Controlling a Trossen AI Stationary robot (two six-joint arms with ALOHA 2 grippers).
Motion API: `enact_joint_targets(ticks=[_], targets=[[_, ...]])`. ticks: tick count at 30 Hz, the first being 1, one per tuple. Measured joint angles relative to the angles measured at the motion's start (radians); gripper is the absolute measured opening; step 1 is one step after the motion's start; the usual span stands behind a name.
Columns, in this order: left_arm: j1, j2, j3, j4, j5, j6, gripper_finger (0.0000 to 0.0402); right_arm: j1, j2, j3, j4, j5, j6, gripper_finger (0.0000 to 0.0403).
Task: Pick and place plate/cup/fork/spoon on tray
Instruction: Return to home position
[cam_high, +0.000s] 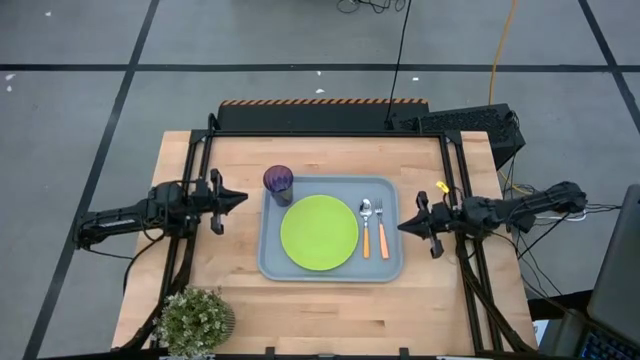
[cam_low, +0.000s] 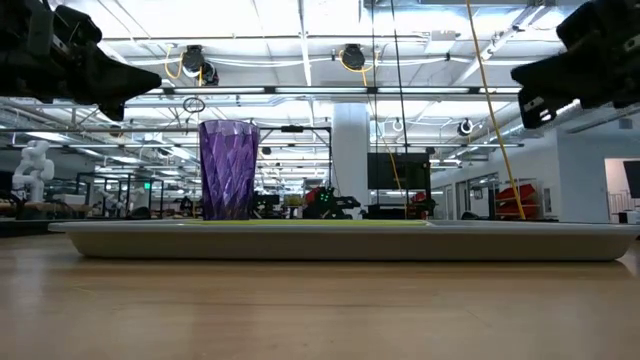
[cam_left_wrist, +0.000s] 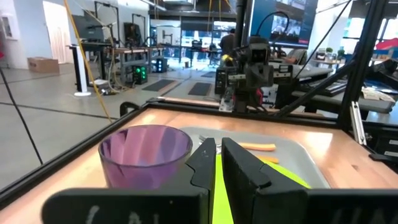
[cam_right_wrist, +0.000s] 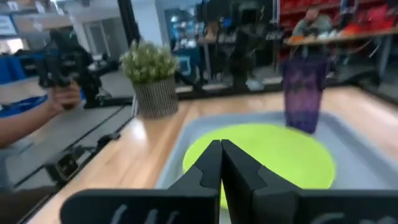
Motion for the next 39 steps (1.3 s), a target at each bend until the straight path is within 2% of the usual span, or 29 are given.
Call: enact_joint_targets(ticks=[11,18,20,30,36,39], targets=[[0.0,0.0,0.0,-0.02,0.0,-0.01,0.003,-0.116,-0.01,-0.002,-0.005,-0.049,-0.037,0.0],[-0.005,0.0,-0.007,-0.044,-0.012,-0.069,0.003,-0.158,-0.01,-0.003,-0.001,-0.078,-0.025,0.0],[-0.021,0.0,-0.024,-0.041,-0.016,-0.085,0.003,-0.17,-0.01,-0.003,-0.008,-0.079,-0.02,0.0],[-0.154,0.002,-0.035,0.007,-0.174,-0.054,0.003,-0.223,-0.01,-0.004,-0.025,-0.134,0.008,0.0],[-0.205,0.002,-0.053,0.128,-0.187,0.044,0.003,-0.235,-0.01,-0.004,-0.006,-0.152,0.002,0.0],[-0.216,0.002,-0.054,0.133,-0.176,0.071,0.003,-0.235,-0.01,-0.004,0.017,-0.164,-0.001,0.0]])
